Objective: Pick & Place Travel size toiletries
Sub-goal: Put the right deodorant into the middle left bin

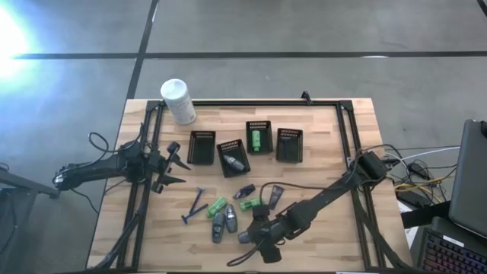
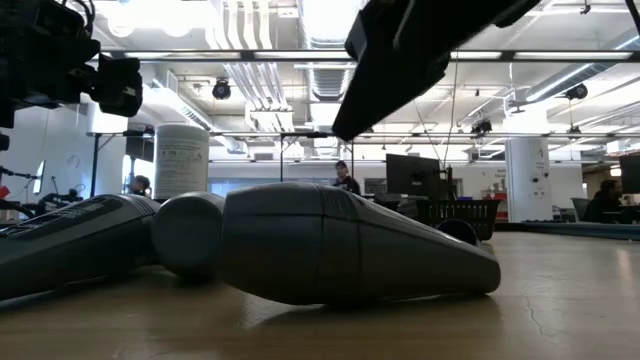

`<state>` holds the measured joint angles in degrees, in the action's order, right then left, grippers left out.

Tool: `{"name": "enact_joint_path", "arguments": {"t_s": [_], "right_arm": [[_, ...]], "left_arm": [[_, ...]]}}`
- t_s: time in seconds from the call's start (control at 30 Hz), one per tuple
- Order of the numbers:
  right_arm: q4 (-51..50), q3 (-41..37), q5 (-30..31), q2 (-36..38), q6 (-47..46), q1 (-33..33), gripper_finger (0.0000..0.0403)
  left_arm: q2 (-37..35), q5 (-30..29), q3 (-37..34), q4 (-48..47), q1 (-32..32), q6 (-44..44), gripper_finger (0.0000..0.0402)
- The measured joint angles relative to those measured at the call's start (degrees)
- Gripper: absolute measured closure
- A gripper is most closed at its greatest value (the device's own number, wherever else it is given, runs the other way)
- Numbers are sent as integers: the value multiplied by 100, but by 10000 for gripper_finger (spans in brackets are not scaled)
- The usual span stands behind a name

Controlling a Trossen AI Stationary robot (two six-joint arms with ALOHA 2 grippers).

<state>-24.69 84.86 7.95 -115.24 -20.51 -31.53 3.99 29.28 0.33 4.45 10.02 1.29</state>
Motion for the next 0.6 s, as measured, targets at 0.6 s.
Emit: {"name": "enact_joint_path", "arguments": {"t_s": [0.6], "right_arm": [[21,-79,-26,-279,-156,111,39]], "left_arm": [[-2,0,-1,-7,0,-1,188]]}}
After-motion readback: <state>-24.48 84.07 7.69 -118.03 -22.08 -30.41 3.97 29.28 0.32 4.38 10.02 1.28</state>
